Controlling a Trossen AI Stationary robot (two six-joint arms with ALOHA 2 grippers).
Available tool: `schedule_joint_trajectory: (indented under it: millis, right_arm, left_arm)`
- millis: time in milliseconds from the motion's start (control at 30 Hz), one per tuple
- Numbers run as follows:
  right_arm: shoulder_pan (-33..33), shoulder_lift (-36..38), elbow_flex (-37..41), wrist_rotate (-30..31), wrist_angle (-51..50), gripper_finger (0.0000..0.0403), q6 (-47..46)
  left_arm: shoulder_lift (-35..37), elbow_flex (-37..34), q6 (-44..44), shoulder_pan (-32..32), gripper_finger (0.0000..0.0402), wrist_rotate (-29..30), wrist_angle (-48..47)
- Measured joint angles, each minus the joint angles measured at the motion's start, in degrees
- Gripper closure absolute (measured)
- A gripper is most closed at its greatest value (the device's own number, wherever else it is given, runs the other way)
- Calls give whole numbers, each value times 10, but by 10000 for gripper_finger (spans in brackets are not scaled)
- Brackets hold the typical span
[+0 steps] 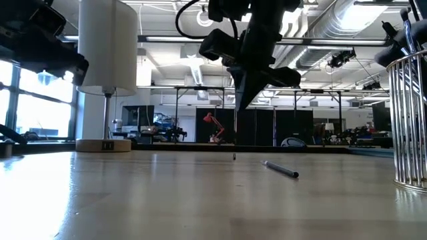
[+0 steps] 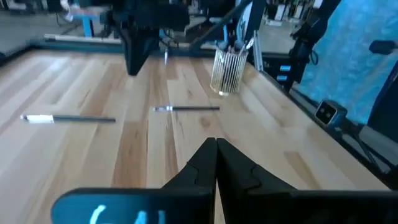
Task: Pick & Place Makeup Brushes
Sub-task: Put the eyeshadow brush into the makeup holder
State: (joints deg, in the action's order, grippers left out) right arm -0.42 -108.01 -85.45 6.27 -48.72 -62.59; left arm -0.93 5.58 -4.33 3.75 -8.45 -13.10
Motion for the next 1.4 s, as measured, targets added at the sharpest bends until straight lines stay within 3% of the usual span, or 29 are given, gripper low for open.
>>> schedule_joint_trajectory:
  millis: [467,833,1000,1200,1400]
  right_arm:
    - [-69,0,0,-6,131,403,91]
    - [-142,-12,-3,-6,140,403,148]
    - [-162,-77,-87,-2,81,403,203]
    - [-187,-166,-202,95,-97,401,208]
    - [-205,-208,-223,81,-107,375,189]
  left_arm:
    - [4,-45,-15,0,401,-9,139]
    - [3,-49,-35,0,401,-12,151]
    - [3,-49,-35,0,401,-10,151]
    - [3,-49,-35,0,400,-10,153]
    - [3,-49,-35,0,400,-10,154]
